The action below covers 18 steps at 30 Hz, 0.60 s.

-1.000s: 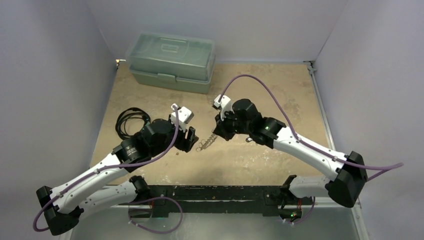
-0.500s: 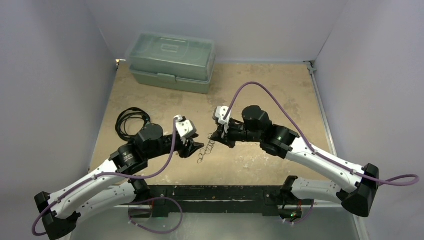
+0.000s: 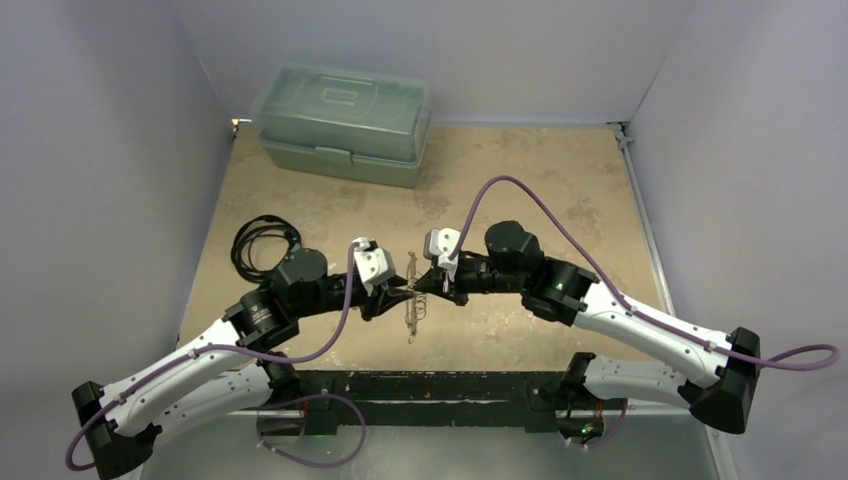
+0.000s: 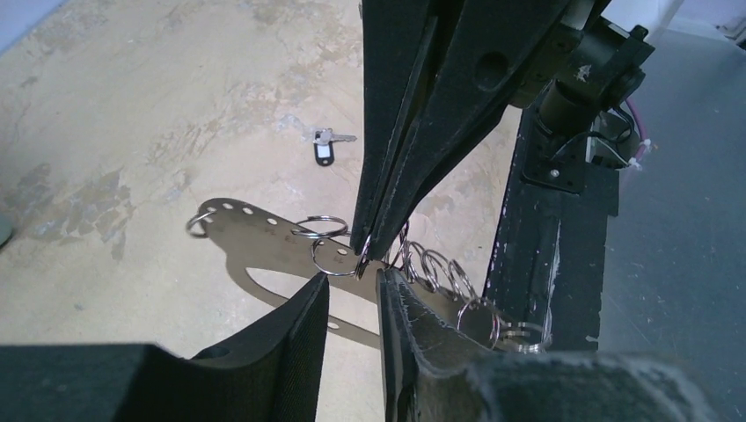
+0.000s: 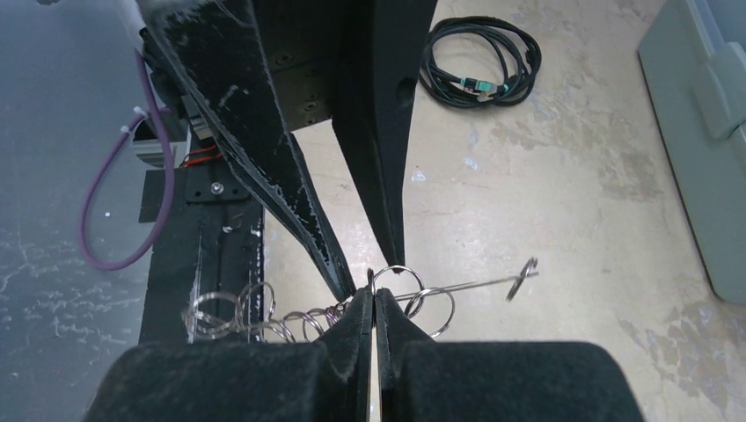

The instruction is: Put the keys on the keyring

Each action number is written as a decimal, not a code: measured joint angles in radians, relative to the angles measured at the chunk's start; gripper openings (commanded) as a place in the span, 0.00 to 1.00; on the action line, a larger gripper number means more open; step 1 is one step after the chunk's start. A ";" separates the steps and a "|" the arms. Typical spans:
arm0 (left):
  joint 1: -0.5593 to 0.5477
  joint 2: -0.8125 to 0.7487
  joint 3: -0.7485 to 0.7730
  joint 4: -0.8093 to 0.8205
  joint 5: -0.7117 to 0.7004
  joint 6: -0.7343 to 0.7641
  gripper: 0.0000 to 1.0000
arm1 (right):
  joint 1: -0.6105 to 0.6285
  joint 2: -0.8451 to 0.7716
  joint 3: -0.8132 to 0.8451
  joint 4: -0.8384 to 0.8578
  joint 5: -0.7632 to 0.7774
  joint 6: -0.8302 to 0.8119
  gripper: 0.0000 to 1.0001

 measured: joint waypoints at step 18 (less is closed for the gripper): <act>0.000 -0.032 -0.017 0.002 0.029 0.000 0.20 | 0.029 0.000 -0.002 0.033 -0.007 -0.018 0.00</act>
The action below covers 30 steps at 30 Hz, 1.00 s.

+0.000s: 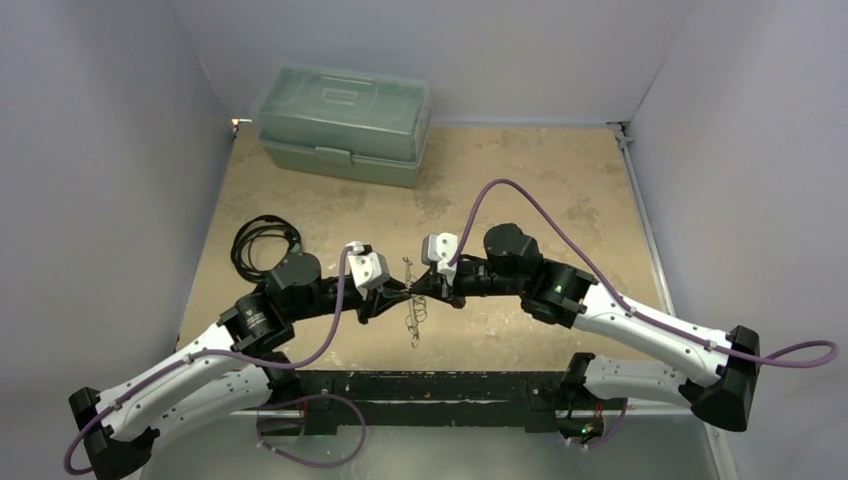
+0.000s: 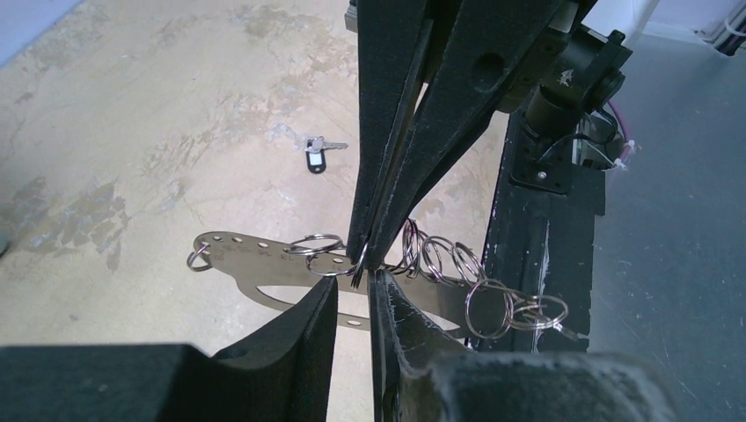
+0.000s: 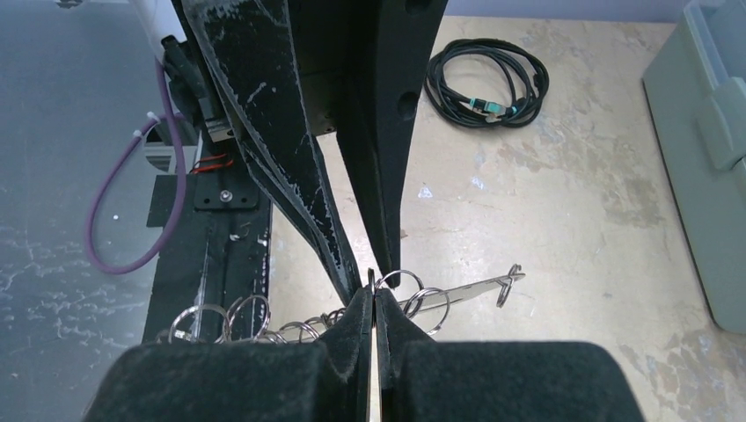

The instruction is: Put the keys on the keyring

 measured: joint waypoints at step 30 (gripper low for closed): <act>0.000 -0.047 -0.020 0.014 -0.006 0.025 0.38 | 0.003 -0.015 -0.014 0.024 -0.033 -0.018 0.00</act>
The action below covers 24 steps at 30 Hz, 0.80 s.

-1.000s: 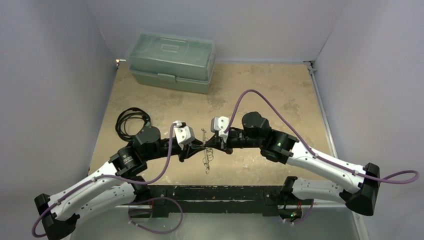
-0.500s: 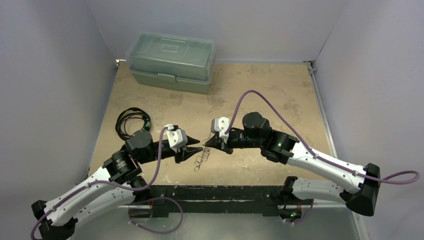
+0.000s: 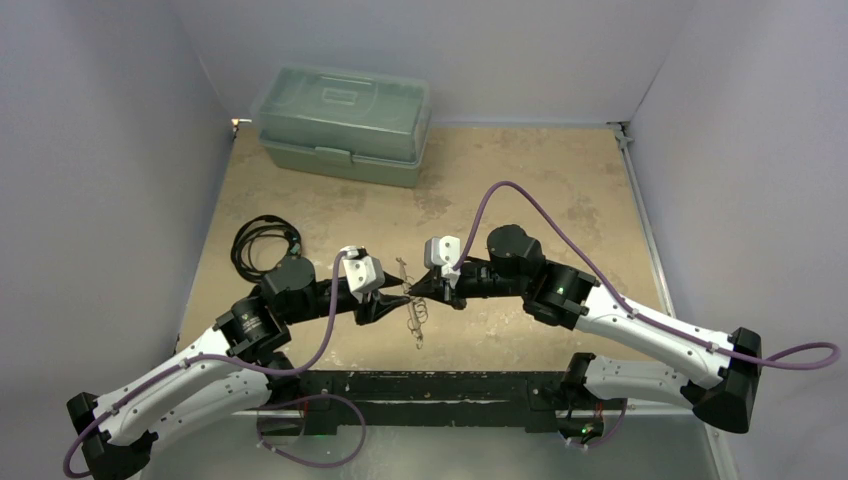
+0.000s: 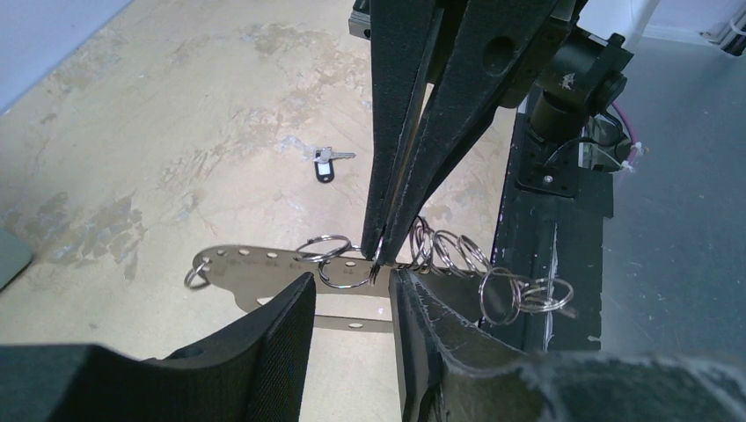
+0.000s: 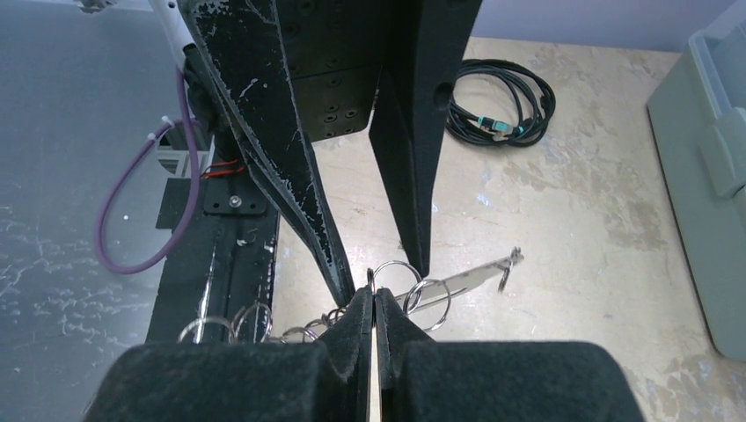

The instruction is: Put the keys on the keyring

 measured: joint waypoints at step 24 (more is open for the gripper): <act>-0.004 -0.026 0.000 -0.023 0.005 0.018 0.01 | 0.005 0.017 -0.011 0.059 -0.018 0.001 0.00</act>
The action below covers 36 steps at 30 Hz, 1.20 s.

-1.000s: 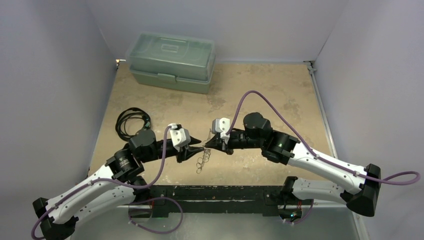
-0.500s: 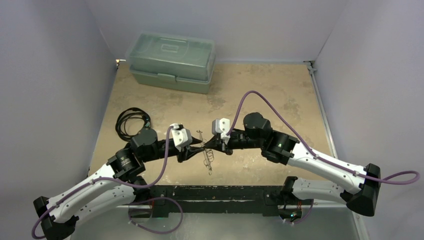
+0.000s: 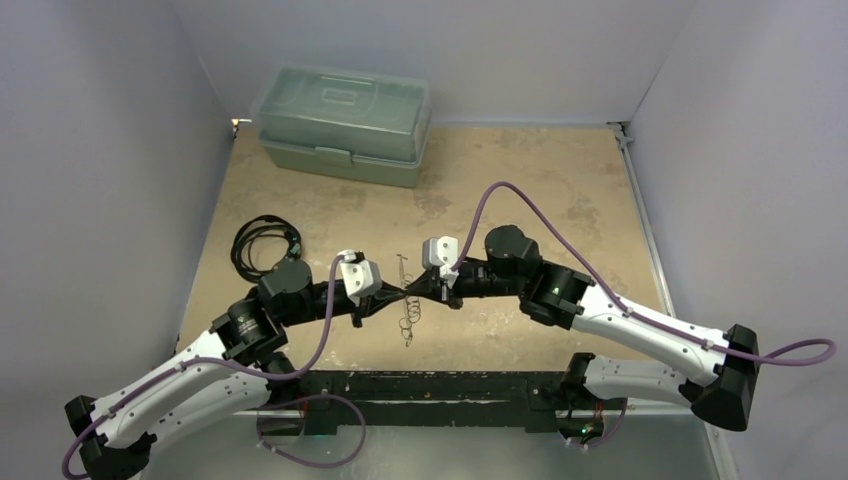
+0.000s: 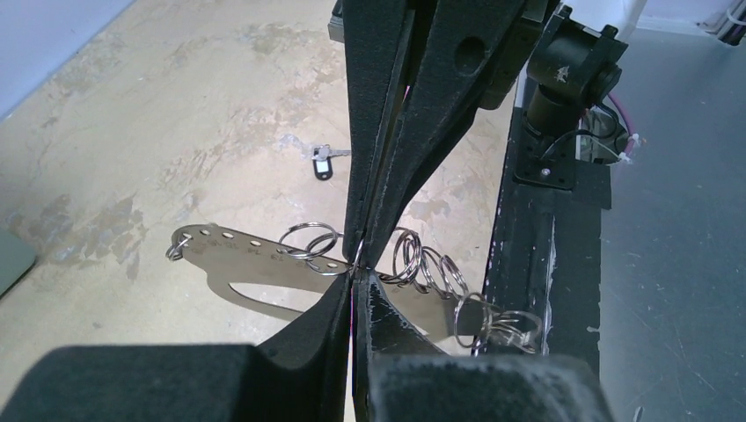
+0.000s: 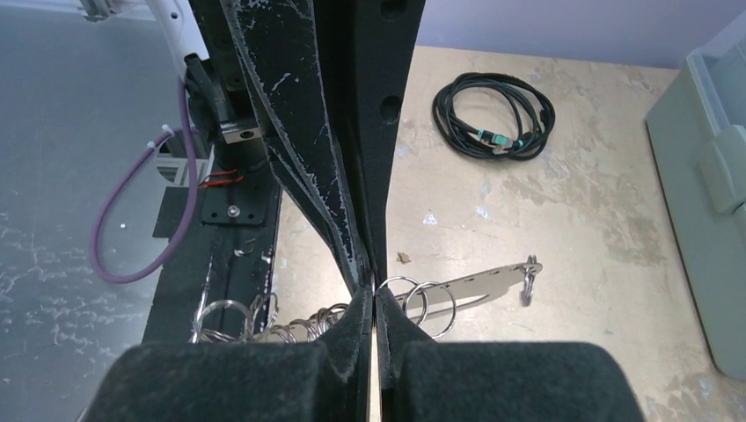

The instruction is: Put the keys on the keyring

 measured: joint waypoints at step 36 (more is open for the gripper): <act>0.020 -0.115 -0.031 0.023 -0.007 0.018 0.00 | 0.006 -0.038 -0.054 0.125 0.026 0.035 0.49</act>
